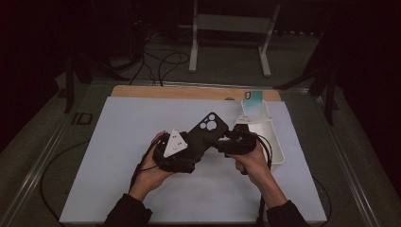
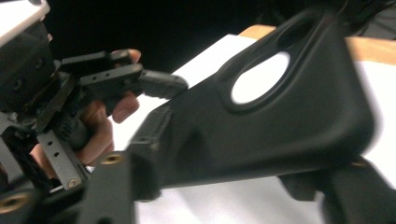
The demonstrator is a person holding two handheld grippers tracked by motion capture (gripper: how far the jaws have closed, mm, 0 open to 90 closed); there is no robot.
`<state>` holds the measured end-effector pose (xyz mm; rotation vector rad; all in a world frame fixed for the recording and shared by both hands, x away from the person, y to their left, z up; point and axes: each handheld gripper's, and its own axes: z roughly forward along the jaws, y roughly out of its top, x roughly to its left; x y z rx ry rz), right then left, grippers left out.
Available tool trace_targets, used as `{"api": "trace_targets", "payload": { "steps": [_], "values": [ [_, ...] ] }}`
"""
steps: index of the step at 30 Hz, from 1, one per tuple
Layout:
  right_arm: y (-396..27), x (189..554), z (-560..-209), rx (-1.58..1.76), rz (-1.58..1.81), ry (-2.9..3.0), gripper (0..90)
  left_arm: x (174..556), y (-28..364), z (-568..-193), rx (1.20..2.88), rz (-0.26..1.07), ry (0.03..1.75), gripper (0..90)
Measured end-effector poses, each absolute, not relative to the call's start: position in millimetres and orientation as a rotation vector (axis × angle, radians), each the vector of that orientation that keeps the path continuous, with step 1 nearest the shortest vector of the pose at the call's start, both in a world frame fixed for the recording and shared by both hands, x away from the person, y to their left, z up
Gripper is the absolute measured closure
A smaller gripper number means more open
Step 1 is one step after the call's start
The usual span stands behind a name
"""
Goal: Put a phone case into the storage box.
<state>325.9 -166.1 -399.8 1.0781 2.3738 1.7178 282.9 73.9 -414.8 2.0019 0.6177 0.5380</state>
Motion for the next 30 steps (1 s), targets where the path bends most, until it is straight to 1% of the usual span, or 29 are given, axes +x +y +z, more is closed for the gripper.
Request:
{"api": "trace_targets", "payload": {
  "steps": [1,2,3,4,5,6,8,14,15,17,21,26,28,30],
  "values": [
    [-166,326,-400,1.078,1.718,2.374,45.0,283,74,-415,2.002,0.538,0.618,16.1],
    [-164,326,-400,1.074,1.717,2.386,48.5,283,74,-414,1.999,0.536,0.617,16.1],
    [-164,326,-400,1.074,1.717,2.386,48.5,283,74,-414,1.999,0.536,0.617,16.1],
    [-161,326,-400,1.077,1.745,2.403,55.3,283,73,-414,1.999,0.535,0.616,16.1],
    [-160,326,-400,1.077,1.750,2.403,57.3,283,73,-414,2.001,0.537,0.614,16.0],
    [-160,326,-400,1.077,1.750,2.403,57.3,283,73,-414,2.001,0.537,0.614,16.0],
    [-158,326,-399,1.080,1.768,2.415,62.9,282,72,-415,2.006,0.536,0.611,16.0],
    [-152,323,-401,1.070,1.783,2.433,75.1,281,68,-417,2.020,0.532,0.602,15.8],
    [-152,323,-401,1.070,1.783,2.433,75.1,281,68,-417,2.020,0.532,0.602,15.7],
    [-150,322,-400,1.065,1.783,2.429,77.9,281,67,-418,2.024,0.529,0.606,15.3],
    [-150,322,-400,1.059,1.780,2.430,78.8,281,67,-418,2.028,0.531,0.612,15.1],
    [-149,322,-402,1.080,1.803,2.428,82.4,279,64,-419,2.034,0.574,0.620,14.5],
    [-149,321,-401,1.079,1.807,2.423,84.4,280,63,-419,2.035,0.571,0.638,14.3],
    [-147,320,-400,1.056,1.789,2.424,85.9,281,65,-420,2.028,0.565,0.642,15.6]
  ]
}}
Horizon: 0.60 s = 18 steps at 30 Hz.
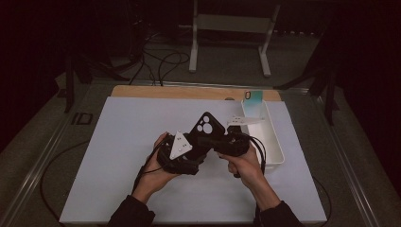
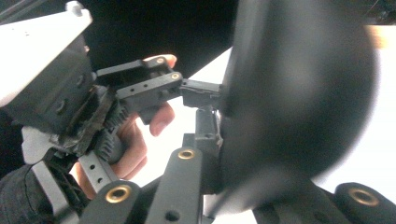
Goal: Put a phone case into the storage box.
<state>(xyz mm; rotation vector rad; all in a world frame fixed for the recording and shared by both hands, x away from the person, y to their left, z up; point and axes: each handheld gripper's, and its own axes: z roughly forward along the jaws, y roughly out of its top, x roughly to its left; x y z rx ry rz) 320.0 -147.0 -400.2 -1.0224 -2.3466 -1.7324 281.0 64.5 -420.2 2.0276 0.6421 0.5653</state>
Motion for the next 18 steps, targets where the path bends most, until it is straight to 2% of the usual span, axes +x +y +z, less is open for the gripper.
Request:
{"api": "trace_targets", "payload": {
  "steps": [3,7,18],
  "values": [
    [-148,319,-399,-1.029,-1.737,-2.372,86.2,281,68,-420,2.013,0.555,0.654,21.8],
    [-152,321,-397,-1.039,-1.750,-2.371,86.3,282,72,-420,2.007,0.527,0.661,22.4],
    [-165,318,-389,-1.010,-1.759,-2.434,86.1,291,88,-421,1.997,0.385,0.720,15.2]
  ]
}}
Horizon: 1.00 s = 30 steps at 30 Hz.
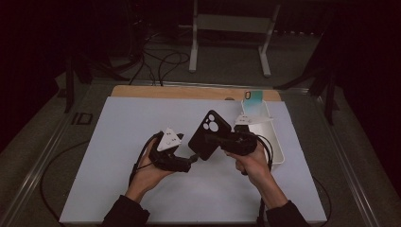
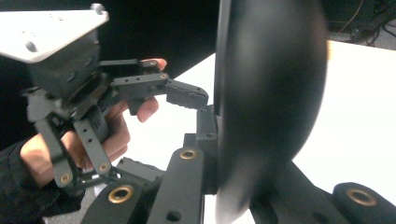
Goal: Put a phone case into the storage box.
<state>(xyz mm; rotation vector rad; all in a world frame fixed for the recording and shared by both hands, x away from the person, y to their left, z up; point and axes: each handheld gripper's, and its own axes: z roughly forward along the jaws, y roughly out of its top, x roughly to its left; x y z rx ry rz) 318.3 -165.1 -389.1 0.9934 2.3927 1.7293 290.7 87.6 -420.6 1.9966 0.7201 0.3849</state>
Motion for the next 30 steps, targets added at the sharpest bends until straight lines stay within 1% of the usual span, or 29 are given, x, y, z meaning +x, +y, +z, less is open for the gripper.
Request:
{"api": "trace_targets", "payload": {
  "steps": [6,12,17,24,27,30],
  "values": [
    [-169,314,-387,0.943,1.736,2.404,86.1,292,88,-425,2.019,0.332,0.718,14.1],
    [-168,312,-386,0.890,1.758,2.438,86.1,292,87,-426,2.026,0.262,0.665,11.7],
    [-164,309,-386,0.822,1.760,2.479,86.1,292,87,-426,2.028,0.230,0.644,12.2],
    [-159,308,-385,0.730,1.795,2.529,86.1,291,85,-426,2.031,0.195,0.613,16.4],
    [-157,307,-384,0.693,1.801,2.547,86.1,290,83,-428,2.041,0.180,0.591,20.1],
    [-156,306,-384,0.671,1.793,2.551,86.0,290,81,-430,2.053,0.160,0.581,25.9]
  ]
}}
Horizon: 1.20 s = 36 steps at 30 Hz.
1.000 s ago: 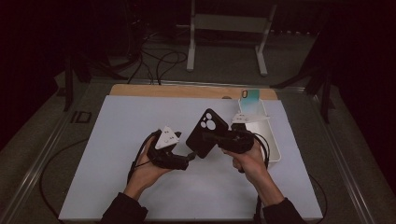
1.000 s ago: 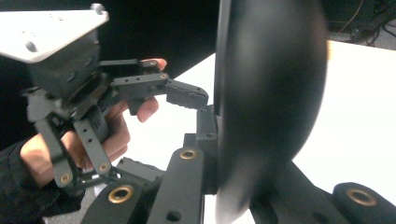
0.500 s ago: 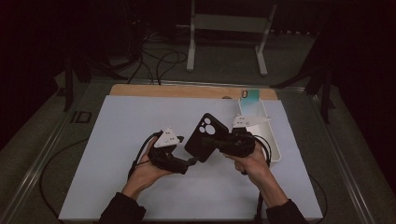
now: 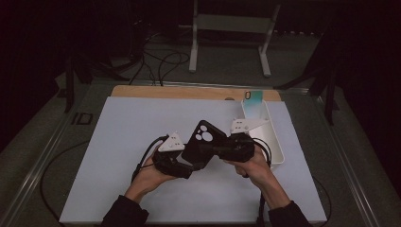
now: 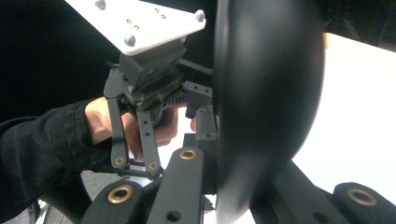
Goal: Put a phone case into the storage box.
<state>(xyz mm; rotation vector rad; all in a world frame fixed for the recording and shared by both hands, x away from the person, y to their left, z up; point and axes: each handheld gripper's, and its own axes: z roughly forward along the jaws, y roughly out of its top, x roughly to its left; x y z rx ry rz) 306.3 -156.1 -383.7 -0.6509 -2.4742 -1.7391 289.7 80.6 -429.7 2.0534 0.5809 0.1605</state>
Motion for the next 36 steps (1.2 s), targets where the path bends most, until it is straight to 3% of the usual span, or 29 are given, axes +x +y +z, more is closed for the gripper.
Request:
{"api": "trace_targets", "payload": {
  "steps": [6,12,19,23,28,33,34,36],
  "values": [
    [-159,307,-386,-0.630,-1.715,-2.482,86.0,290,79,-433,2.071,0.141,0.551,35.5],
    [-167,312,-386,-0.652,-1.727,-2.476,83.2,286,78,-435,2.102,0.117,0.486,55.7],
    [-168,312,-384,-0.638,-1.714,-2.548,72.8,285,78,-438,2.107,0.090,0.466,69.3],
    [-167,312,-384,-0.660,-1.722,-2.561,61.5,287,79,-437,2.089,0.066,0.474,77.7],
    [-161,312,-384,-0.679,-1.715,-2.583,47.2,288,79,-439,2.089,0.065,0.484,79.9],
    [-160,312,-384,-0.683,-1.711,-2.585,45.4,287,80,-443,2.086,0.080,0.485,80.0],
    [-160,312,-386,-0.742,-1.683,-2.605,34.1,287,80,-443,2.082,0.082,0.488,80.3],
    [-161,312,-386,-0.756,-1.680,-2.617,31.9,287,81,-443,2.076,0.090,0.497,80.4]
  ]
}}
